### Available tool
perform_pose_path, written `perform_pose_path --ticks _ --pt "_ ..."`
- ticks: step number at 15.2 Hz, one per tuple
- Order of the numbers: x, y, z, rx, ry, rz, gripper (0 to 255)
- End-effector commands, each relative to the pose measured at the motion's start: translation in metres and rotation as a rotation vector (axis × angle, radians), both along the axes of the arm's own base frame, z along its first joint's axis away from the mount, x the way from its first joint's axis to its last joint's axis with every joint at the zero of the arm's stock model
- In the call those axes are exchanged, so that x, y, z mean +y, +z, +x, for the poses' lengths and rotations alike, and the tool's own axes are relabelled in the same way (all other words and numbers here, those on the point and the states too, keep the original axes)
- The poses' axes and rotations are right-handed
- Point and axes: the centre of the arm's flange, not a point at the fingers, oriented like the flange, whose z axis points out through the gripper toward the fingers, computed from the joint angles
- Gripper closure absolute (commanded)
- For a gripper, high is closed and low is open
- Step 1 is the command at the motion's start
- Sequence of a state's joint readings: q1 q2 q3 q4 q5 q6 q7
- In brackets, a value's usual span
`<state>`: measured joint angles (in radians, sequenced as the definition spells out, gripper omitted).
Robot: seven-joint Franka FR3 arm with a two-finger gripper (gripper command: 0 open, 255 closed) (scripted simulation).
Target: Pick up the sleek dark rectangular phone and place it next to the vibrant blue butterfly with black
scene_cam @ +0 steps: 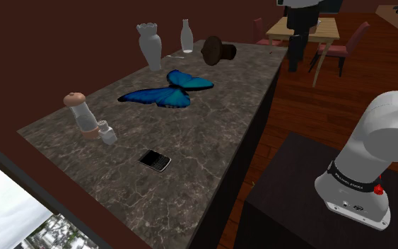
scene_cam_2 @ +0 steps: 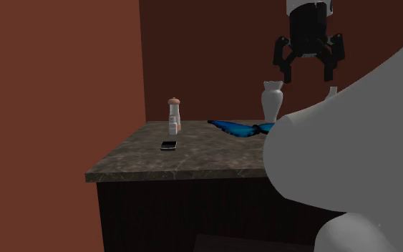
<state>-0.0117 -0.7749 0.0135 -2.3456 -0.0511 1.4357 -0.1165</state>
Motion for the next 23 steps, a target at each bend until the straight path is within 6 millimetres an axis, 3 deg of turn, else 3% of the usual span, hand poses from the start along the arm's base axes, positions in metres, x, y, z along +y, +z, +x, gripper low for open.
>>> perform_pose_path --ticks 1,23 --pt "0.000 0.000 0.000 0.000 0.000 0.000 0" --pt "0.207 -0.121 0.143 -0.046 0.126 0.067 0"
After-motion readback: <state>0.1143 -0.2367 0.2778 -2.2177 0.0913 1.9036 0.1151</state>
